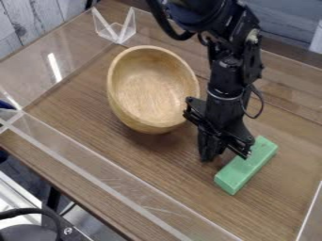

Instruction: Remove the green block from inside the brown bowl and put it on the table

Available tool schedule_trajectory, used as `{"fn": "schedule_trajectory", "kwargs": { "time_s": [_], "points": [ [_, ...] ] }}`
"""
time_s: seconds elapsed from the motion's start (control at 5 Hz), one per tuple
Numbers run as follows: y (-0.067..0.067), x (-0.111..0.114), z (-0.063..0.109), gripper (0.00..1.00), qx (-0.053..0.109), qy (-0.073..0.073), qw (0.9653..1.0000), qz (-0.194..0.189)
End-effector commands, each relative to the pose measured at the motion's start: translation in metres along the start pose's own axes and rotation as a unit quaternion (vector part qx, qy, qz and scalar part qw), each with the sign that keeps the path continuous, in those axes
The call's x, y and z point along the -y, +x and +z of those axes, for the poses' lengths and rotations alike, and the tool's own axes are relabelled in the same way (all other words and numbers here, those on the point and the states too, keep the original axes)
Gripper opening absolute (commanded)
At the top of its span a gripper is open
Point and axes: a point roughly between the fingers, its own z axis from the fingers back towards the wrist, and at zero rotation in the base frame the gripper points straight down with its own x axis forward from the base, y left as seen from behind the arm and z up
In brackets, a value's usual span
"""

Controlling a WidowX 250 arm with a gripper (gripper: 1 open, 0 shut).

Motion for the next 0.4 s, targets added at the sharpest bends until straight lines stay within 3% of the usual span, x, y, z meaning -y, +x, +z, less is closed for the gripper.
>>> {"fn": "schedule_trajectory", "kwargs": {
  "time_s": [0.0,0.2],
  "points": [
    [0.0026,0.0007,0.009,0.0,0.021,0.005,0.9996,-0.015],
    [-0.0003,0.0011,0.0136,0.0,0.019,-0.001,0.9997,-0.018]
  ]
}}
